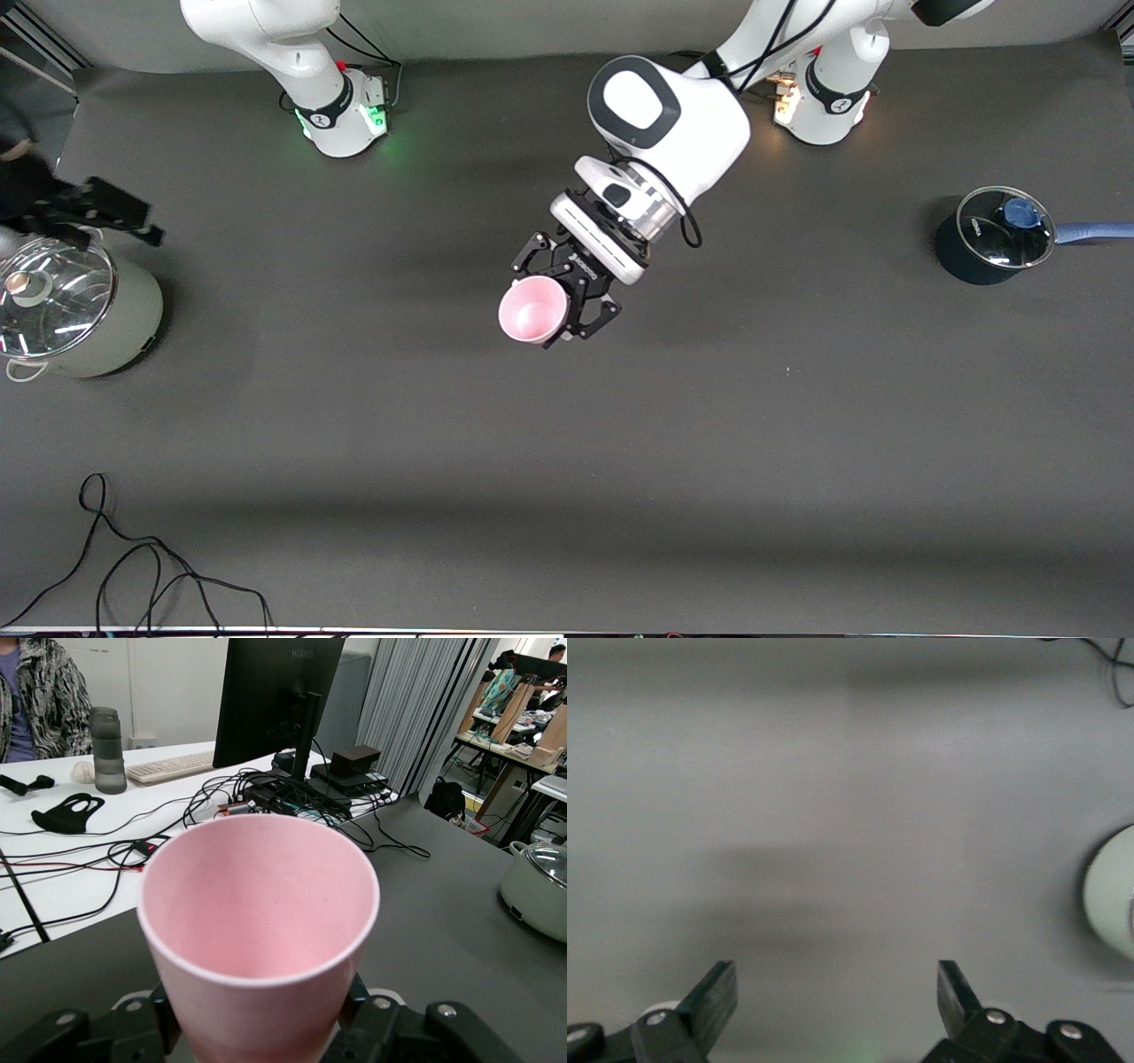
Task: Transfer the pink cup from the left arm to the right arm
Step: 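Reach the open right gripper toward the cup held by the left gripper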
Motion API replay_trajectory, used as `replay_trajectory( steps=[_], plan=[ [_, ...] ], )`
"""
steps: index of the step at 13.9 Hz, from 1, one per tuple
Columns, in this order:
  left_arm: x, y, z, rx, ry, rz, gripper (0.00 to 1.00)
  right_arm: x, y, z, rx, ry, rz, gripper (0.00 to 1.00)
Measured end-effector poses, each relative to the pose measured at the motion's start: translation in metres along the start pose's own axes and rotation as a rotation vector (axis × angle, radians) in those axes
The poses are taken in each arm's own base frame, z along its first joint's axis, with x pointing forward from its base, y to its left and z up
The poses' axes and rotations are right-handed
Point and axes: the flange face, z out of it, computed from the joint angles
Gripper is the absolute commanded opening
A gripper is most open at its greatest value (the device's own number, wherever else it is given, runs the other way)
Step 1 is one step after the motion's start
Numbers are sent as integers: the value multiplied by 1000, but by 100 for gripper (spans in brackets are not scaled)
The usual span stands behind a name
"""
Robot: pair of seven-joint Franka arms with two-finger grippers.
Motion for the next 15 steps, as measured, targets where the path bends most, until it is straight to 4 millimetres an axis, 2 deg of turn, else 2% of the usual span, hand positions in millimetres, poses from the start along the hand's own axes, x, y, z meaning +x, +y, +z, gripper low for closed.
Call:
replay_trajectory(
  steps=[3,8,12,15],
  plan=[
    [0,-4,1,8,1,-2,14,-13,-66,-4,64,-7,26,100],
    [0,-8,2,16,1,-5,14,-32,-141,7,110,-42,-12,100],
    [3,-9,1,21,8,-7,14,-23,-203,9,185,-2,103,100],
    [3,-9,1,22,8,-7,14,-14,-255,30,207,26,168,100]
  ],
)
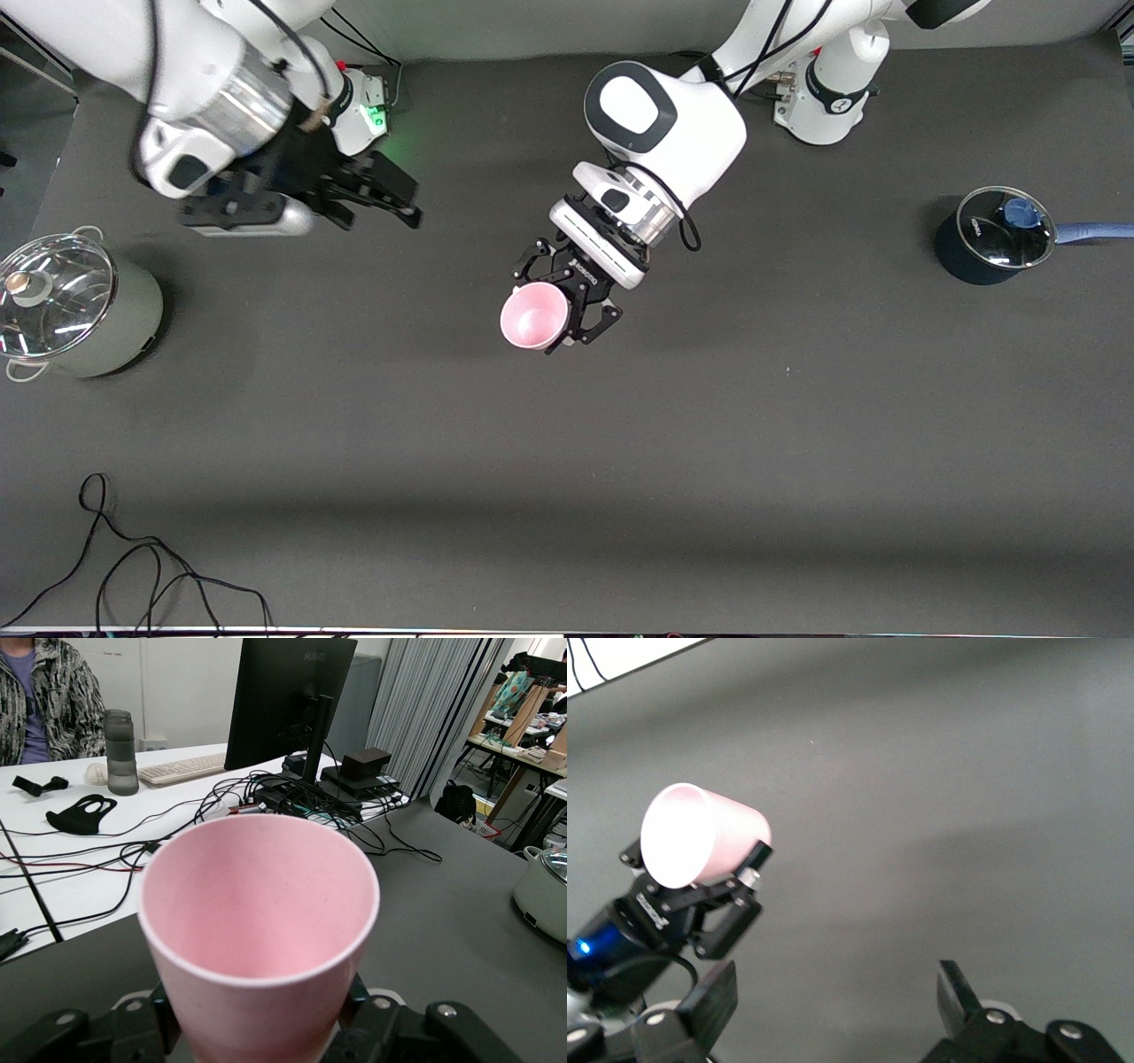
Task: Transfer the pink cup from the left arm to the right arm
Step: 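Reach the open right gripper toward the cup held by the left gripper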
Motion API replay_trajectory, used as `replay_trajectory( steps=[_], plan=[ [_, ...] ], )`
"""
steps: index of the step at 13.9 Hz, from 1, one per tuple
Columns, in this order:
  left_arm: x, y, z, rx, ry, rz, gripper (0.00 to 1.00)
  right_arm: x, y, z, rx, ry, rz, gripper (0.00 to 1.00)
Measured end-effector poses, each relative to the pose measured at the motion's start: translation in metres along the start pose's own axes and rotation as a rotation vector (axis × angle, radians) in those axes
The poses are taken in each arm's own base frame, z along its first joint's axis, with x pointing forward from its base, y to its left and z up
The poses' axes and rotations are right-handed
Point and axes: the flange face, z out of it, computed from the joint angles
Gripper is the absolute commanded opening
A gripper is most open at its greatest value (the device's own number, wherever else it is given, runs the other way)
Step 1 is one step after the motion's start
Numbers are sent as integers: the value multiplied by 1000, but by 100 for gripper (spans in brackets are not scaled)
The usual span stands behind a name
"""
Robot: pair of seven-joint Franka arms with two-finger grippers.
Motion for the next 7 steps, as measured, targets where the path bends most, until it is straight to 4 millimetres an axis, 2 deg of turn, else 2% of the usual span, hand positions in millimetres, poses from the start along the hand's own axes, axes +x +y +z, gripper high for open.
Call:
replay_trajectory(
  steps=[3,7],
  plan=[
    [0,0,0,1,0,-1,14,3,-35,35,39,46,58,100],
    [-1,0,0,5,-1,-1,14,19,-45,63,58,82,68,100]
  ],
)
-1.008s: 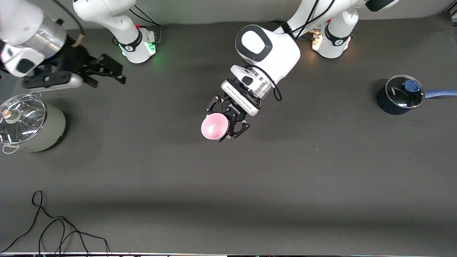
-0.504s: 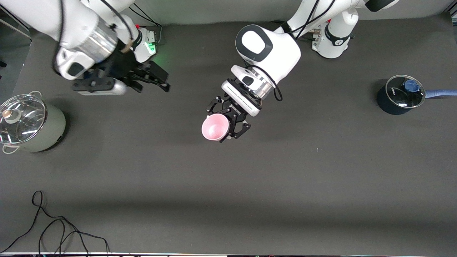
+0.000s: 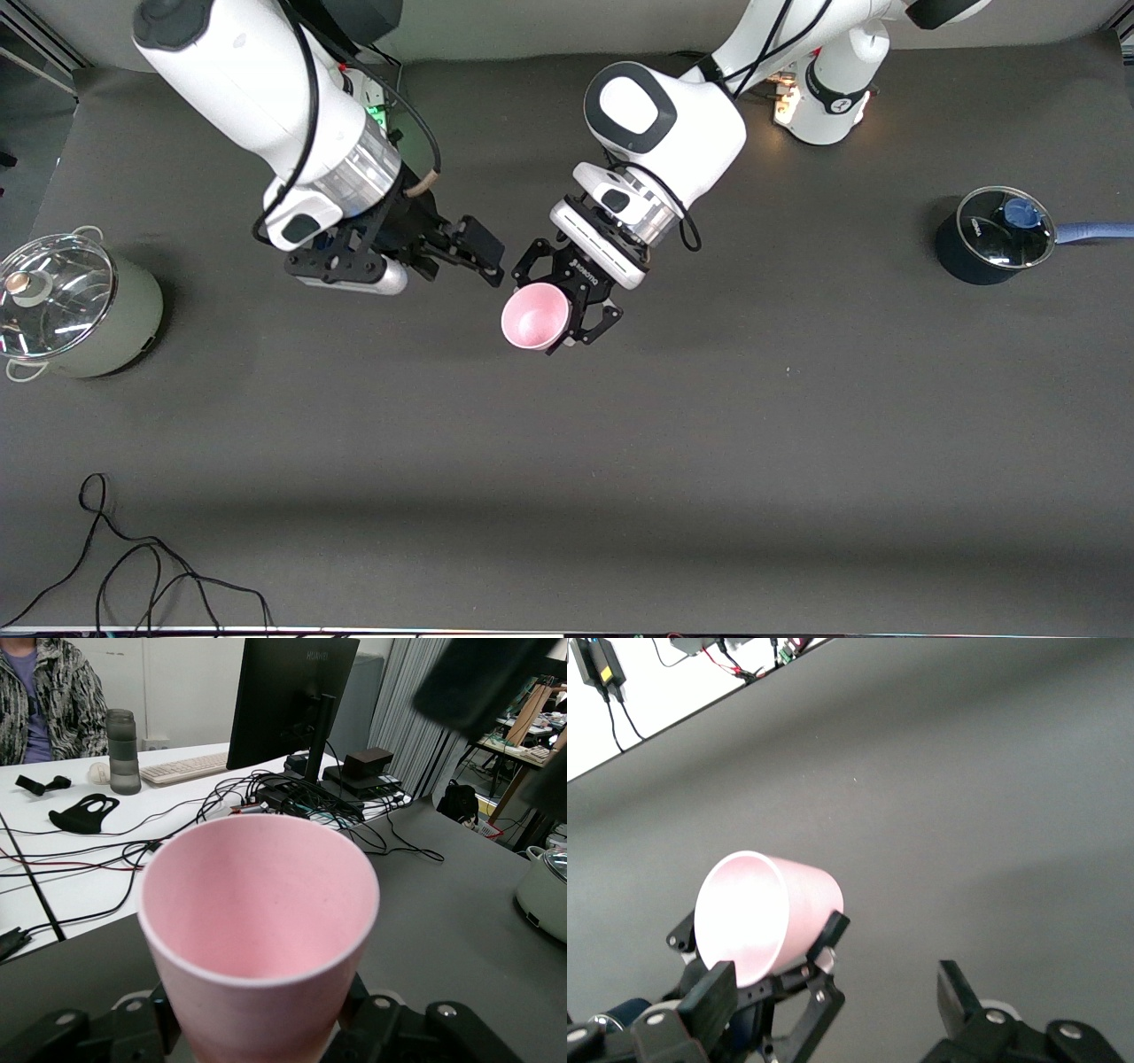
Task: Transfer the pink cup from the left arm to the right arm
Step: 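Reach the open right gripper toward the cup held by the left gripper, then close the right gripper on the pink cup's rim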
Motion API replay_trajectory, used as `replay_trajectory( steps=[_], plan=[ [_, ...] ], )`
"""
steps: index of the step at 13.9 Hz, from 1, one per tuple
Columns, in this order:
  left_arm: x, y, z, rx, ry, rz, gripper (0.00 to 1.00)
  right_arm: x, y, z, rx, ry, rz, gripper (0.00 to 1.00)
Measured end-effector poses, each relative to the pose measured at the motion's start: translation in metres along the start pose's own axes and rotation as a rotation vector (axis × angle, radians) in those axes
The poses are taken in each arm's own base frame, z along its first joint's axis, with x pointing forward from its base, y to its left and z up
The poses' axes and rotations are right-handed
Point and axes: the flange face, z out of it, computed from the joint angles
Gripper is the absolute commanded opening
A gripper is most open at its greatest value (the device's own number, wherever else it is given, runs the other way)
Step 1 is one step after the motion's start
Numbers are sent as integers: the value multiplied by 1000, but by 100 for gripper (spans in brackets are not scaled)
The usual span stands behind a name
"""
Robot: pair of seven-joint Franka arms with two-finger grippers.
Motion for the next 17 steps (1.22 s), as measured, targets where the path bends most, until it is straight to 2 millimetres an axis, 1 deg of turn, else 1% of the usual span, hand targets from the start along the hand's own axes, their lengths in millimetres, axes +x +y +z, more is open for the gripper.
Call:
replay_trajectory(
  steps=[2,7,12,14,16,17],
  plan=[
    [0,0,0,1,0,0,14,3,-6,11,0,5,-28,100],
    [0,0,-1,8,0,-1,14,11,-15,44,-26,-6,-177,100],
    [0,0,-1,11,1,-7,14,13,-15,59,-54,-6,-235,100],
    [0,0,-1,11,1,-7,14,11,-16,72,-75,-12,-244,99],
    [0,0,-1,11,1,-8,14,11,-16,86,-90,-23,-245,95],
    [-1,0,0,11,-1,-8,14,12,-16,90,-92,-24,-244,89]
  ],
)
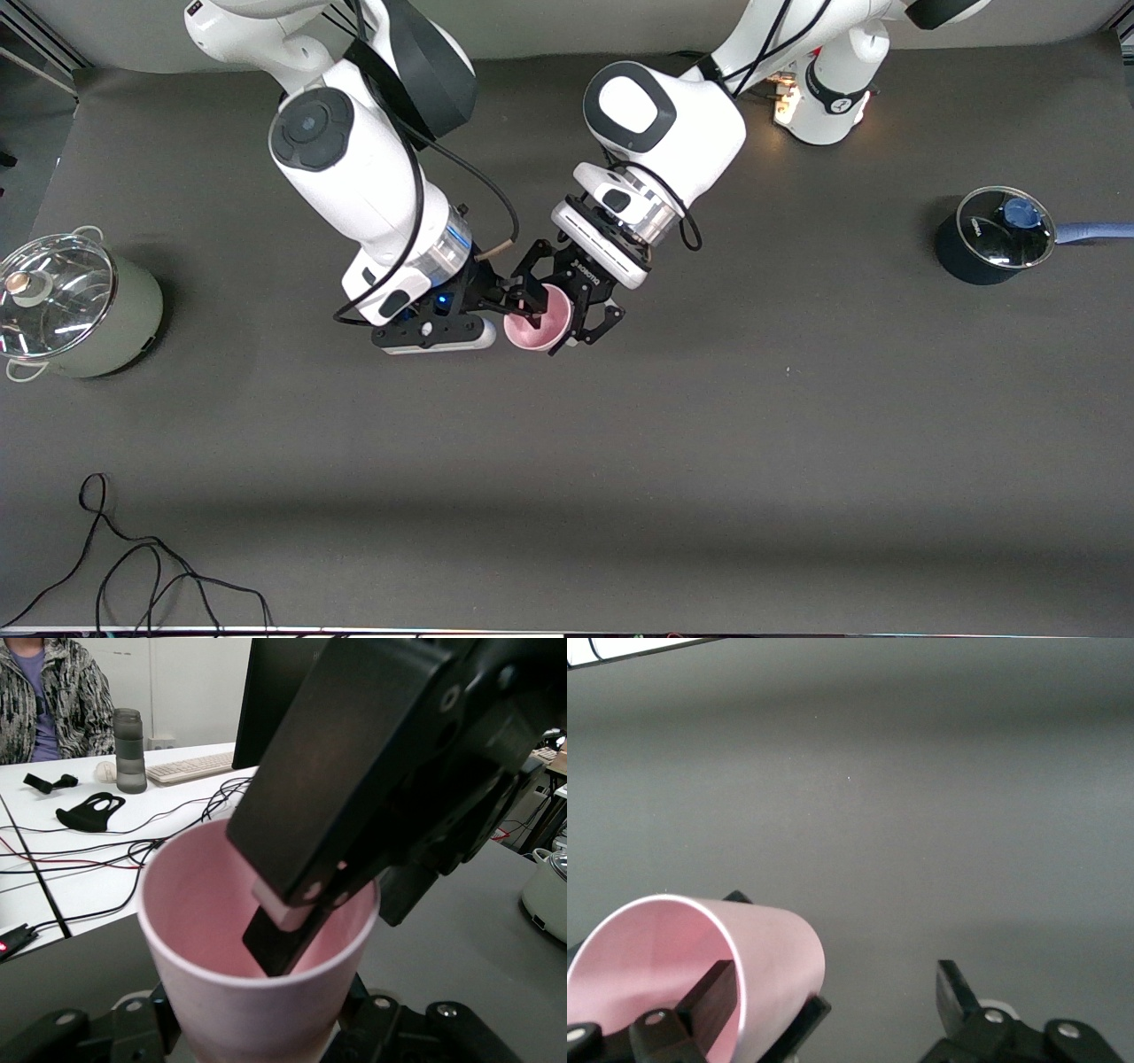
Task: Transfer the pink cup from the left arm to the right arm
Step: 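Close the right gripper on the pink cup's rim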
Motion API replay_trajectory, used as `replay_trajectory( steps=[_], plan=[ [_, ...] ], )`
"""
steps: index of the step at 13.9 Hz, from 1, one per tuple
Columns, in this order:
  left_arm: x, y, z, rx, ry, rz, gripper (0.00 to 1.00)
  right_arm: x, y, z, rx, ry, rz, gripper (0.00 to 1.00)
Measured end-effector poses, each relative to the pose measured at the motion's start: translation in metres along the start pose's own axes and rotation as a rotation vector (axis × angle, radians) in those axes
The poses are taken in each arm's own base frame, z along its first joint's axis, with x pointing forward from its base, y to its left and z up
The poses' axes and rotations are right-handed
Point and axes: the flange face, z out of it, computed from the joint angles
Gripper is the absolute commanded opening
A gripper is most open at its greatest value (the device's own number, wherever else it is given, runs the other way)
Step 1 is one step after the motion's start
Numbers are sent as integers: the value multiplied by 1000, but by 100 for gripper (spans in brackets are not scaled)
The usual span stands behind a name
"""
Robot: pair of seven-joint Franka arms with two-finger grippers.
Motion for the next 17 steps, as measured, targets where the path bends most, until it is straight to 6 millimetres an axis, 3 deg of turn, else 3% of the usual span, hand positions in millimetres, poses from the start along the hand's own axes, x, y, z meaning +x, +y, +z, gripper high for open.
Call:
replay_trajectory(
  steps=[1,2,3,10,11,12,13,17],
  plan=[
    [-1,0,1,-1,-2,0,14,0,0,2,-2,-2,0,57],
    [-2,1,1,-2,-3,-1,14,1,0,2,-2,-1,0,9],
    [-2,1,2,-3,-4,-1,15,1,-1,1,0,1,-1,0],
    [-5,6,3,-12,-9,10,20,-2,-7,-1,-7,10,-20,0],
    [-6,6,4,-12,-10,11,25,-3,-7,0,-10,11,-24,0],
    [-6,6,4,-12,-11,11,55,-2,-7,0,-10,10,-26,0],
    [-6,6,4,-12,-11,11,98,-2,-7,0,-10,11,-28,0],
    [-1,1,2,1,1,-3,100,7,0,-12,-20,34,-30,0]
  ],
)
